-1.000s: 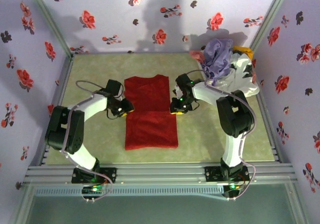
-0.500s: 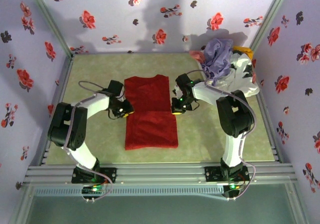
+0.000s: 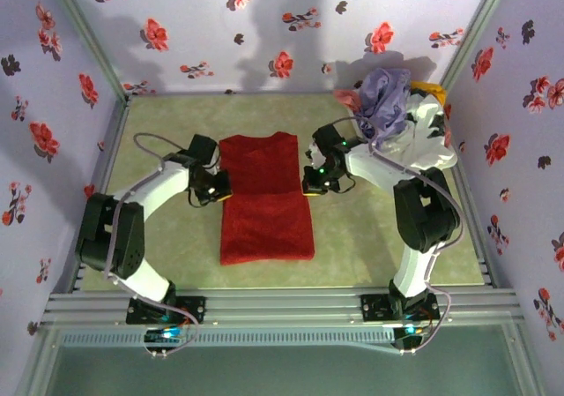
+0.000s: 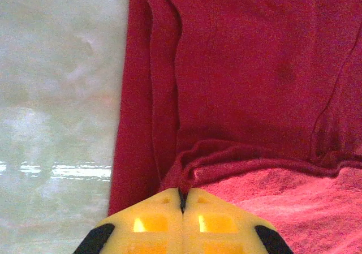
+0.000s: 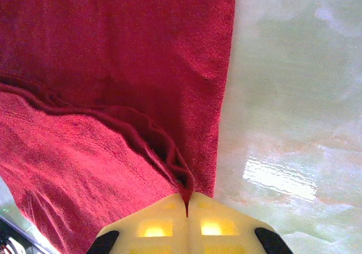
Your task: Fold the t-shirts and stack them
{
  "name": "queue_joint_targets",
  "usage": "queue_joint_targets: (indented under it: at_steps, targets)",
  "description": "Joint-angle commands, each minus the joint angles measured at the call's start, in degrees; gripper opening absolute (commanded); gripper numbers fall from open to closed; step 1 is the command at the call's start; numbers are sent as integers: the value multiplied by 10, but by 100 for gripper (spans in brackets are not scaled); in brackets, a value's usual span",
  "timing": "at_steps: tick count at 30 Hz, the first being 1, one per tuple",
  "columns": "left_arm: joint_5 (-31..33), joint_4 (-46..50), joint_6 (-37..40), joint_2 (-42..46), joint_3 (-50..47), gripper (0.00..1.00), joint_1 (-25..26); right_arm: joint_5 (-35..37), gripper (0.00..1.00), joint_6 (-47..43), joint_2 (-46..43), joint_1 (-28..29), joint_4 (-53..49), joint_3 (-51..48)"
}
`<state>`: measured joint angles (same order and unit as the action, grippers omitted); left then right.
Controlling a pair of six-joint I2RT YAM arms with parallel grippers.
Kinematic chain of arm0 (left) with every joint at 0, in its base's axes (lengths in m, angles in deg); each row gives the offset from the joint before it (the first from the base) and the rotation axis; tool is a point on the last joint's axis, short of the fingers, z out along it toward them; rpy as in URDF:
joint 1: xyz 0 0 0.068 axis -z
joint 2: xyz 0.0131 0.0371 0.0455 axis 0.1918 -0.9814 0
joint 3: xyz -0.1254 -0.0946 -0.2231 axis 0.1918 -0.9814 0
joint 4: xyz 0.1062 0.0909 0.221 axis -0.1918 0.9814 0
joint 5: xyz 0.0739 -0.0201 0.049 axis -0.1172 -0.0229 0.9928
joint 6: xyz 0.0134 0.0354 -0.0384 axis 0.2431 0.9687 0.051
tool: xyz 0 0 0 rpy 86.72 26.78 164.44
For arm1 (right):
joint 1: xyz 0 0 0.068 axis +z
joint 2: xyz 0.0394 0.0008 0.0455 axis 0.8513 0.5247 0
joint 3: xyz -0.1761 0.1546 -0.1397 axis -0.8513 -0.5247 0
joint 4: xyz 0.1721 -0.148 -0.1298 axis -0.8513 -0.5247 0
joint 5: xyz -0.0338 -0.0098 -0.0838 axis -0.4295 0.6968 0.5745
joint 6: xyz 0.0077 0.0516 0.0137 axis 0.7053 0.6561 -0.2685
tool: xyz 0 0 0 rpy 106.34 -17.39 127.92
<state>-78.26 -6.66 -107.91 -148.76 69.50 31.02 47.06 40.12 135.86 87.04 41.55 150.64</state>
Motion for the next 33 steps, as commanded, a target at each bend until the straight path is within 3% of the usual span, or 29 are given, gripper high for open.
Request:
queue_joint_targets:
  at_steps: [1, 14, 33]
  targets:
    - [16, 29, 12, 4, 15, 0, -7, 4, 0, 7, -7, -4, 6, 5]
    - [46, 36, 4, -4, 28, 0, -16, 18, 0, 1, 48, -6, 4, 49]
    - [44, 33, 28, -99, 74, 0, -31, 23, 0, 2, 141, -12, -10, 104]
